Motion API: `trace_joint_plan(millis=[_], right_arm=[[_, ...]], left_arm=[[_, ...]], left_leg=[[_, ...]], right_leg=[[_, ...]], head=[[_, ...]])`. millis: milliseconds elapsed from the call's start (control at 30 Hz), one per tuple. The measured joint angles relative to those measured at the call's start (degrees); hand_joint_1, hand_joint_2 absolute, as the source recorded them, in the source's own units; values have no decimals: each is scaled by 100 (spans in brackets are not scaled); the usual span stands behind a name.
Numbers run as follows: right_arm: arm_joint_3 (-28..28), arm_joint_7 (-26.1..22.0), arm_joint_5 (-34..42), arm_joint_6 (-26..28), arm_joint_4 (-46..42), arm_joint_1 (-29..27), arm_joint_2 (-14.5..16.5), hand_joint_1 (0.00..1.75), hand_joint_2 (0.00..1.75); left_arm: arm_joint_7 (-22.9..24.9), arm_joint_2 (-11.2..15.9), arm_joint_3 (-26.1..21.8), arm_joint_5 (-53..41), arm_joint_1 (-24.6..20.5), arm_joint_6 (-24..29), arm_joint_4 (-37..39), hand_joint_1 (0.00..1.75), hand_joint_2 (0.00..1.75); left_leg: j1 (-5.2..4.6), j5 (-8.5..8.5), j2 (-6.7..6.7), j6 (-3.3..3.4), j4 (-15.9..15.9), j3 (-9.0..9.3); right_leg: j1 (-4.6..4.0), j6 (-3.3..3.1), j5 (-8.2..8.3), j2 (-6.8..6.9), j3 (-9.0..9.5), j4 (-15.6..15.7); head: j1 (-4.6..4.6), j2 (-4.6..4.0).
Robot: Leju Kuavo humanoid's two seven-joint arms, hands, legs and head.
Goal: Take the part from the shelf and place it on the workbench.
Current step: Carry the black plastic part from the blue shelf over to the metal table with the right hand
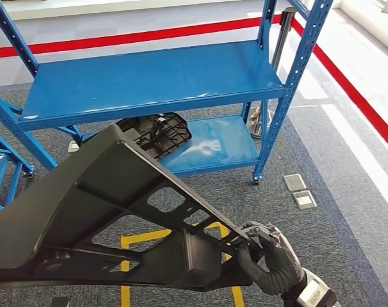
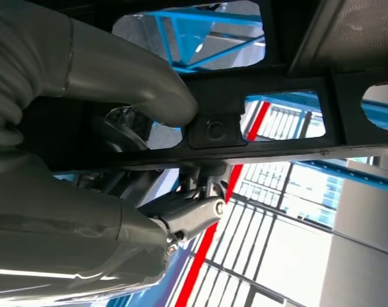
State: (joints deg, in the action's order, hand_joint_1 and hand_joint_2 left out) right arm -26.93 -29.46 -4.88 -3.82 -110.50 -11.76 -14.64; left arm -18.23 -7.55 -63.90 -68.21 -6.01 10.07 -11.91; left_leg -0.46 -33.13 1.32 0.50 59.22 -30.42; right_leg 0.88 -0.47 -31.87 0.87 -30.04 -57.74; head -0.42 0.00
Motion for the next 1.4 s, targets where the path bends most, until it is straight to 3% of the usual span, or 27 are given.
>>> trace_joint_plan(millis=[100,133,167,200,267,333,400,467,533,600,667,700,733,800,867,967,1033,1100,1167,1200,1233,1333,1400], right_arm=[[0,2,22,-91,18,60,62,175,175],[0,2,26,-111,29,68,80,175,175],[0,3,26,-122,41,74,94,175,175],[0,3,27,-128,51,77,107,175,175],[1,3,28,-138,60,83,138,175,175],[2,3,31,-147,60,91,164,175,175],[5,2,34,-151,57,83,182,175,175],[20,2,36,-153,50,65,191,175,175],[34,1,39,-154,43,66,192,175,175],[40,1,42,-154,43,61,192,175,175],[43,2,43,-154,46,32,192,175,175],[44,2,43,-154,47,17,192,175,175],[46,2,43,-154,46,5,192,175,175],[48,2,40,-162,39,-2,192,175,175],[49,4,22,-177,14,-7,189,175,175],[49,11,-45,-194,-33,-33,173,175,175],[49,17,-82,-191,-73,-36,164,175,175],[50,29,-121,-180,-123,-36,153,175,175],[50,59,-163,-170,-156,-48,132,175,175],[50,78,-181,-168,-166,-55,121,175,175],[50,92,-198,-168,-179,-60,112,175,175],[50,109,-227,-166,-238,-54,87,175,175],[50,114,-233,-160,-268,-62,73,175,175]], left_arm=[[-34,3,-5,45,7,8,0,0,175],[-43,5,-8,57,12,9,0,0,175],[-47,5,-12,63,18,9,0,0,175],[-50,5,-16,67,23,9,0,0,175],[-60,10,-24,79,31,11,0,0,175],[-73,19,-31,87,44,14,0,0,175],[-76,25,-36,87,52,15,0,0,175],[-78,24,-39,87,40,16,0,0,175],[-80,22,-39,87,36,16,0,0,175],[-79,23,-40,87,55,16,0,0,175],[-80,23,-40,87,65,16,0,0,175],[-81,22,-40,87,61,16,0,0,175],[-82,20,-40,87,53,15,0,0,175],[-84,13,-40,86,32,11,0,0,175],[-79,2,-40,75,16,3,0,0,175],[-46,-27,-38,46,-21,-17,0,0,175],[-11,-59,-31,29,-61,-37,0,0,175],[42,-91,-20,2,-81,-45,0,0,175],[96,-107,-10,-17,-84,-45,1,0,175],[118,-113,-8,-18,-89,-45,1,0,175],[136,-119,-8,-18,-99,-45,1,0,175],[161,-136,-1,-19,-129,-45,0,0,175],[167,-147,3,-19,-142,-45,1,0,175]], left_leg=[[52,-582,-67,-104,981,-406],[65,-695,-70,-124,1298,-534],[73,-696,-73,-134,1431,-578],[79,-583,-78,-133,1336,-516],[88,-166,-170,-100,611,-154],[83,108,-325,-46,7,118],[67,130,-366,-1,-112,145],[87,130,-283,46,-194,141],[114,157,-181,105,-269,132],[101,175,-79,138,-261,105],[84,177,24,142,-238,77],[80,175,69,141,-221,66],[80,170,109,137,-202,60],[64,145,173,103,-154,51],[37,126,224,54,-109,31],[38,108,279,-1,-82,18],[57,-99,156,-57,142,-72],[77,-478,5,-105,767,-335],[83,-667,-39,-115,1345,-576],[82,-606,-52,-104,1386,-586],[78,-442,-71,-80,1212,-500],[53,106,-303,50,241,-59],[29,175,-408,99,33,21]], right_leg=[[13,-58,60,-45,-80,1],[13,-58,74,-69,-104,-4],[14,-51,85,-95,-121,-10],[14,-45,91,-124,-128,-15],[17,-28,101,-185,-128,-23],[12,18,124,-253,-158,-41],[14,93,167,-324,-221,-50],[13,161,158,-356,-279,-75],[3,191,-74,-281,-424,-371],[7,202,-465,-183,-703,-1055],[9,220,-639,-153,-872,-1567],[8,227,-576,-141,-817,-1535],[8,231,-426,-115,-660,-1287],[-7,221,-120,47,-238,-527],[-32,175,-32,175,-42,-113],[-35,92,-29,104,-79,-81],[-7,31,3,50,-104,-70],[0,-13,27,-11,-136,-73],[-10,-34,41,-94,-159,-78],[-15,-37,43,-142,-162,-82],[-21,-38,44,-191,-158,-85],[-31,-16,52,-327,-154,-96],[-13,35,80,-402,-192,-99]], head=[[-2,0],[-2,0],[-2,0],[-2,0],[-1,0],[-2,0],[-2,0],[1,0],[8,0],[13,0],[13,0],[12,0],[12,0],[13,0],[10,0],[7,0],[4,0],[3,0],[3,0],[3,0],[3,0],[4,0],[5,0]])
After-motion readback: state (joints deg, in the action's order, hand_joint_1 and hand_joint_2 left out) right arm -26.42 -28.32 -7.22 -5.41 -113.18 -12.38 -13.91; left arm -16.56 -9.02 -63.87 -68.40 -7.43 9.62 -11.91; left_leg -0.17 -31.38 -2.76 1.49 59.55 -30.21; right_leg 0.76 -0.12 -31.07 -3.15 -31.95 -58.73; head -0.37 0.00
